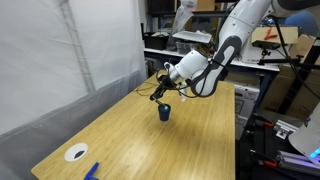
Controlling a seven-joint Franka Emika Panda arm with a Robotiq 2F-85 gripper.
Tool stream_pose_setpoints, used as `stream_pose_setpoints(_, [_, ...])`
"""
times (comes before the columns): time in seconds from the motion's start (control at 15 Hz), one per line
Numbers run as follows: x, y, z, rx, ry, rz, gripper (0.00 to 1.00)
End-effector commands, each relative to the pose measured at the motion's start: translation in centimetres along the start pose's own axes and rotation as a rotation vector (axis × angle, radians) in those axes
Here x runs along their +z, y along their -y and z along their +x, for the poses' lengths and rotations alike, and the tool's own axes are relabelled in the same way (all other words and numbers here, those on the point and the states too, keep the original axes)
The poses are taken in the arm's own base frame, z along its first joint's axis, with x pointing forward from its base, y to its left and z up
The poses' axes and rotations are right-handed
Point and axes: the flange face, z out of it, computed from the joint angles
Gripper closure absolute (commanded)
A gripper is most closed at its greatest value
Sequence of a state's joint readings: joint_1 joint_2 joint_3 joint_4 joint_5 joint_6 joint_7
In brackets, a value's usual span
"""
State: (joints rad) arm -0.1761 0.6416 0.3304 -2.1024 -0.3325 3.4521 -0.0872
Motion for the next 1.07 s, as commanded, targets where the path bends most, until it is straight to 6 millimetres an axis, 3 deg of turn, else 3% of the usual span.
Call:
stream_pose_setpoints(0.0, [1.1, -0.2, -0.4, -0.016, -0.009, 0.024, 0.95])
stream_pose_setpoints(0.33, [1.7, 0.2, -1.3, -0.028, 0.009, 0.031, 0.95])
stream_pose_setpoints(0.4, [1.7, 0.3, -1.5, -0.035, 0.01, 0.029, 0.56])
stream_pose_setpoints(0.53, [1.8, 0.4, -1.5, -0.038, 0.011, 0.032, 0.5])
stream_pose_setpoints(0.8, [1.5, 0.6, -1.3, -0.038, 0.012, 0.029, 0.21])
stream_pose_setpoints(1.0, [1.0, 1.7, -3.0, -0.003, 0.089, 0.031, 0.02])
